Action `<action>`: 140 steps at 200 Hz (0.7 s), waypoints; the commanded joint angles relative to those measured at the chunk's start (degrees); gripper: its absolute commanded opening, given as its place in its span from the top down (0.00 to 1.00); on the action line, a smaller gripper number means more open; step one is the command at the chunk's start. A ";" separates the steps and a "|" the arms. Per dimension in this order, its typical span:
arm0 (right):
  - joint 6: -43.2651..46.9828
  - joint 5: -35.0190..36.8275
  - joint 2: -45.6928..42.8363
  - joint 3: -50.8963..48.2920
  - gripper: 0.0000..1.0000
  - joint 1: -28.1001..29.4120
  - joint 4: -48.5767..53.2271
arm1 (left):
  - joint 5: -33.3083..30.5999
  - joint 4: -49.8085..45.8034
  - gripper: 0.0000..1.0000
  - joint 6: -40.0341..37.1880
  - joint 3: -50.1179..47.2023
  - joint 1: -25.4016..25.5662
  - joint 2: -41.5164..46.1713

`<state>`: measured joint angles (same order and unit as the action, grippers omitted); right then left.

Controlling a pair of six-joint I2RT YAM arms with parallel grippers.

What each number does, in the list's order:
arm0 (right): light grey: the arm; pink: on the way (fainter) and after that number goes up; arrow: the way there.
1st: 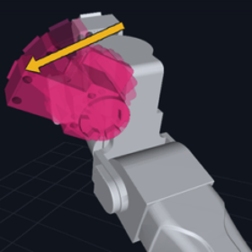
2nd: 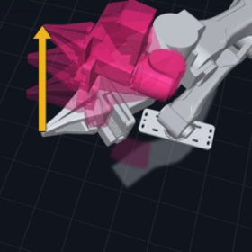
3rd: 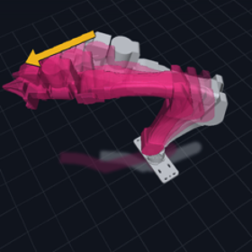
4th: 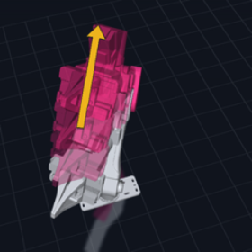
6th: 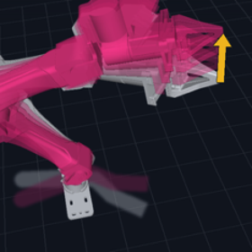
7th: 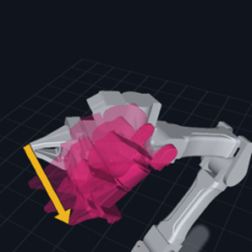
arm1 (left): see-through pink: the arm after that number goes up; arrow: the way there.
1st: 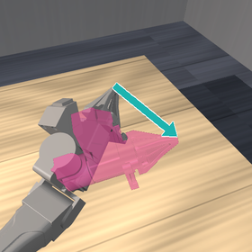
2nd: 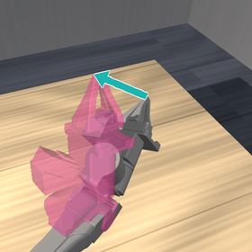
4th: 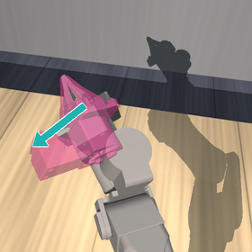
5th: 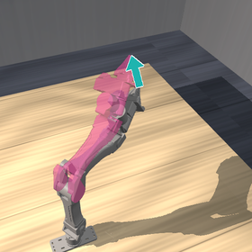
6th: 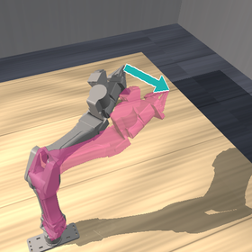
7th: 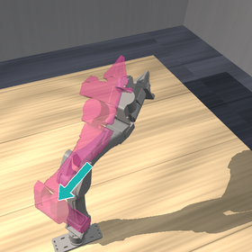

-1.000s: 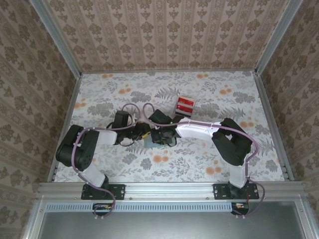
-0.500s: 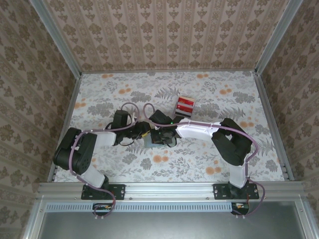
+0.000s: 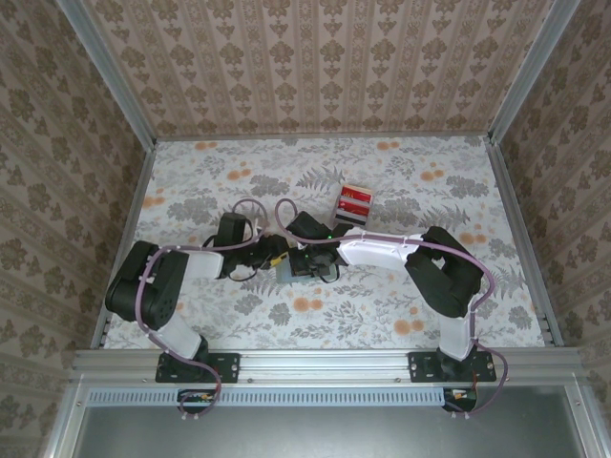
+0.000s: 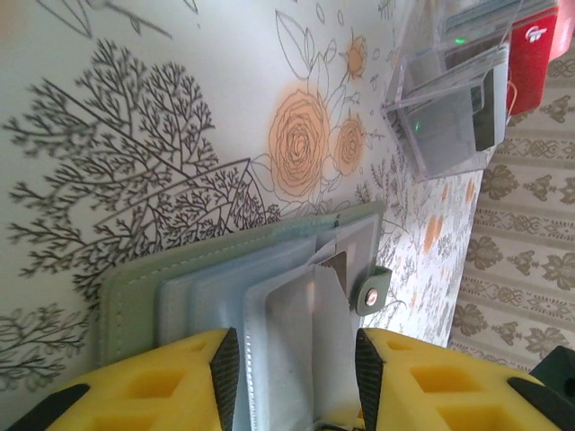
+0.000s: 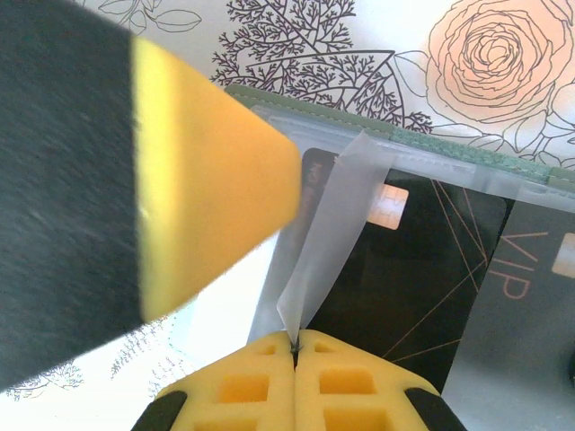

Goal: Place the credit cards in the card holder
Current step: Flip over the card slot on the card holder.

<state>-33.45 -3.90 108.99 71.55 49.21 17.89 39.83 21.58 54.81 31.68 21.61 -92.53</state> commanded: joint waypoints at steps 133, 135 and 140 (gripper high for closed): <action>-3.37 -1.65 -3.87 -3.76 1.00 -0.84 -4.11 | 0.28 1.62 0.67 0.67 1.05 2.74 -2.48; -3.44 -1.70 -3.78 -3.78 1.00 -0.89 -4.14 | 0.25 1.62 0.68 0.72 1.05 2.74 -2.50; -3.55 -1.77 -3.74 -3.78 1.00 -0.94 -4.19 | 0.27 1.62 0.71 0.74 1.03 2.74 -2.39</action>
<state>-35.68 -4.86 107.50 68.53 48.77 15.20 39.86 22.55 55.29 32.08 24.08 -94.45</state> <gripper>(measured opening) 0.050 0.336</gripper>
